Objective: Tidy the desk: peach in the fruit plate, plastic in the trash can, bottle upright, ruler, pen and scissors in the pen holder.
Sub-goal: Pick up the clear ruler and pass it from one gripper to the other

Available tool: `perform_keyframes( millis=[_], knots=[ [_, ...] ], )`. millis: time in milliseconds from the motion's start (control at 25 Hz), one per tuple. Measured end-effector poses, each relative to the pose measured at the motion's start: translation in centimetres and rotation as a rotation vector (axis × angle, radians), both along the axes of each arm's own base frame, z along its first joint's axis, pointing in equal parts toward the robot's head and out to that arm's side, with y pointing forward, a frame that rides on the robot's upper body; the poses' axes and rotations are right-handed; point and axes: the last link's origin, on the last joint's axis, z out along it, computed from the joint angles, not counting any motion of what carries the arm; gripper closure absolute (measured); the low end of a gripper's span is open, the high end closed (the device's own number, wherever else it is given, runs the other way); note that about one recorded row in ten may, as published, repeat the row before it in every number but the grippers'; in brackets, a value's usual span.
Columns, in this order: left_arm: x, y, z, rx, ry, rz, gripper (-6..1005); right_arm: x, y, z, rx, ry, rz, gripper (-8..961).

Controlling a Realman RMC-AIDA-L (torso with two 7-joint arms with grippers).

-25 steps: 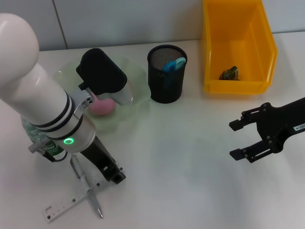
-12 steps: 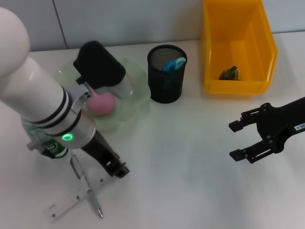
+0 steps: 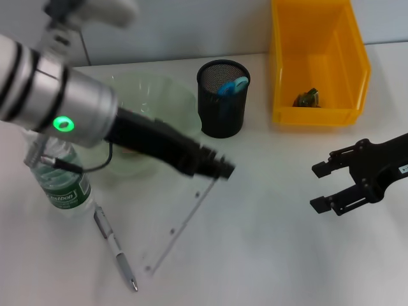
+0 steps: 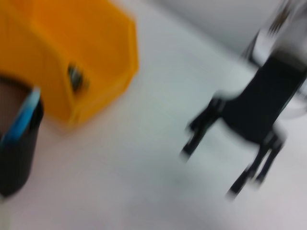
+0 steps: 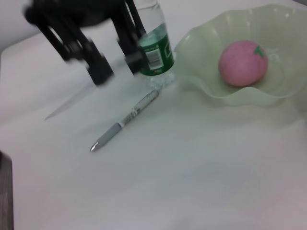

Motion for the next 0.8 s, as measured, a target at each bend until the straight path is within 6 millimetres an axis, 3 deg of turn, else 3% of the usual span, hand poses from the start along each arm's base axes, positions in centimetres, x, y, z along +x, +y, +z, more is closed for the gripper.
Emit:
perform_keyframes(
  millis=[80, 320, 520, 680, 800],
  knots=[
    [0.2, -0.1, 1.4, 0.019, -0.158, -0.004, 614, 0.3, -0.2, 0.1, 0.003, 0.007, -0.038, 142],
    [-0.3, -0.4, 2.3, 0.064, -0.376, -0.053, 613, 0.8, -0.2, 0.8, 0.025, 0.010, -0.075, 147],
    [-1.7, -0.5, 1.5, 0.103, -0.640, -0.124, 613, 1.1, -0.2, 1.1, 0.038, 0.015, -0.095, 152],
    [-2.4, -0.7, 0.6, 0.134, -0.728, -0.171, 613, 1.4, -0.4, 1.2, 0.047, 0.018, -0.107, 156],
    [-4.1, -0.5, -0.5, 0.217, -0.811, -0.183, 613, 1.7, -0.5, 1.4, 0.061, 0.026, -0.117, 159]
  ],
)
